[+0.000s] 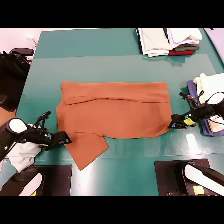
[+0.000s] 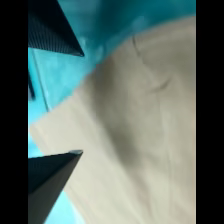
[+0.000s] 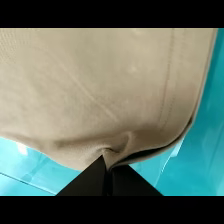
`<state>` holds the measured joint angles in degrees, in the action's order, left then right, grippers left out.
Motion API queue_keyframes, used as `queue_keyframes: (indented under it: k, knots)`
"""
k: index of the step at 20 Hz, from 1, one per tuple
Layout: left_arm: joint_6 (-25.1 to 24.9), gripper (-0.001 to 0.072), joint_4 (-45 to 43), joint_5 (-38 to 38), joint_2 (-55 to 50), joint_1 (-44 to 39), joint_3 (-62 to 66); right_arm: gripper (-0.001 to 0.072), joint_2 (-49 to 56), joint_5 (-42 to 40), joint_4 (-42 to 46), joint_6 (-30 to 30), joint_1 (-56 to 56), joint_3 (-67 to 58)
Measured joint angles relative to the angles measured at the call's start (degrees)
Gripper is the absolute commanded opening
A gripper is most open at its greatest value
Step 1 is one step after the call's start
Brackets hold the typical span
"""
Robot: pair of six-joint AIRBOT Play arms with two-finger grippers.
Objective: Fold the shirts.
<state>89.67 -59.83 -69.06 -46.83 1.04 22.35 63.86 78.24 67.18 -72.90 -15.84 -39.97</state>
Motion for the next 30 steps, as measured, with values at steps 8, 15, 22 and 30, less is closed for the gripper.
queue_keyframes:
  k: [8, 15, 22, 30]
  knots:
    - [-3.0, 0.0023, 7.0, 3.3, 0.0, -5.4, -1.4, 0.0018, -1.1, 0.4, 0.1, 0.0, 0.3, -0.3]
    - [-1.9, 0.0023, 1.6, -5.0, 6.1, -6.1, 7.3, 0.0017, -11.6, 6.3, 2.7, -0.5, 0.4, -0.3]
    - [2.2, 0.0023, -1.1, -16.6, 16.8, -6.2, 14.5, 0.0017, -22.8, 12.5, 10.2, -4.4, 0.4, -0.8]
    - [-1.7, 0.0025, -6.2, -3.5, 3.4, -6.2, 23.2, 0.0017, -12.1, 8.7, 11.5, -5.6, 0.4, -12.9]
